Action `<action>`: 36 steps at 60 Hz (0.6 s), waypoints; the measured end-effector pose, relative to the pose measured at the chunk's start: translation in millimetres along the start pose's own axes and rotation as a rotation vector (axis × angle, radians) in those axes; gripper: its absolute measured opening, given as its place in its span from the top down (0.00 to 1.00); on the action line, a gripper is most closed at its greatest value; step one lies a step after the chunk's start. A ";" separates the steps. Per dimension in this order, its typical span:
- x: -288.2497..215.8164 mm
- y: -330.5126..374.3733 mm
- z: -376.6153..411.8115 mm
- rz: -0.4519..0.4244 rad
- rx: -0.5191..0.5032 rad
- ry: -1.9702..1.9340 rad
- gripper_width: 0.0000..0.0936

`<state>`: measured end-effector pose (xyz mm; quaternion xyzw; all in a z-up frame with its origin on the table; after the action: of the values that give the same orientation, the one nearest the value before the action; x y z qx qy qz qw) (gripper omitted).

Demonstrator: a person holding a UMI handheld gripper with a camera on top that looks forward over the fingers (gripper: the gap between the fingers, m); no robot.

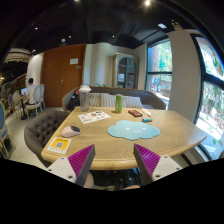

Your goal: Arrange mouse

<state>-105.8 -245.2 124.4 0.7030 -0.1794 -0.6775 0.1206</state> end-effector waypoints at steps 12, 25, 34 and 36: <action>-7.2 10.1 24.0 -0.016 -0.007 0.050 0.14; 9.6 -7.7 66.0 0.017 -0.118 0.081 0.14; 20.8 -45.1 123.6 0.037 -0.215 0.094 0.14; 23.1 -55.2 136.3 0.045 -0.236 0.093 0.14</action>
<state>-236.3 -194.7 73.4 0.7102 -0.1084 -0.6578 0.2260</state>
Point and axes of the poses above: the point between the fingertips, and its own axes, seen from behind it with the camera up: z to the left, x down, y backward, against the way the camera looks, the point moved 5 cm from there along y, backward, against the way the camera looks, and after that the axes turned 3 degrees about z, right-handed, at the moved point
